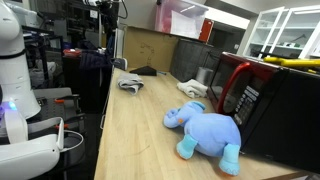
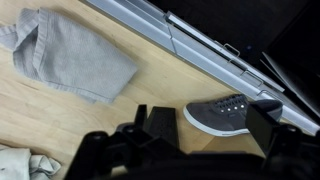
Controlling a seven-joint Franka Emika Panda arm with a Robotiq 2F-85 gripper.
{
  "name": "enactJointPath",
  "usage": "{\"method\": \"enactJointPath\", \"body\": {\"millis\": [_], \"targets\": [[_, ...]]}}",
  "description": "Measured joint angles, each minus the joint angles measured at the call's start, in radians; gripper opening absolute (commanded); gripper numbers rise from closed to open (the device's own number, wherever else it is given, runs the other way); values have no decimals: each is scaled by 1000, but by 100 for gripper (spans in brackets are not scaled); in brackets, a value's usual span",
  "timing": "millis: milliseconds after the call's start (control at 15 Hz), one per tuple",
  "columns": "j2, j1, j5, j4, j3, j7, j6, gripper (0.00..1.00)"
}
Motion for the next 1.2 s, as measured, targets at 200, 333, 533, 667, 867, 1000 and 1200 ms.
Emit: {"method": "enactJointPath", "body": {"millis": [200, 333, 533, 667, 867, 1000, 1200], "targets": [[0, -8, -33, 0, 2, 60, -22, 100], [0, -14, -39, 0, 4, 104, -50, 100], [58, -25, -45, 44, 54, 237, -59, 100], [171, -35, -84, 128, 116, 359, -51, 100], [363, -38, -200, 264, 154, 530, -49, 100], [493, -30, -280, 366, 149, 613, -51, 100], [675, 15, -352, 533, 85, 664, -69, 100]]}}
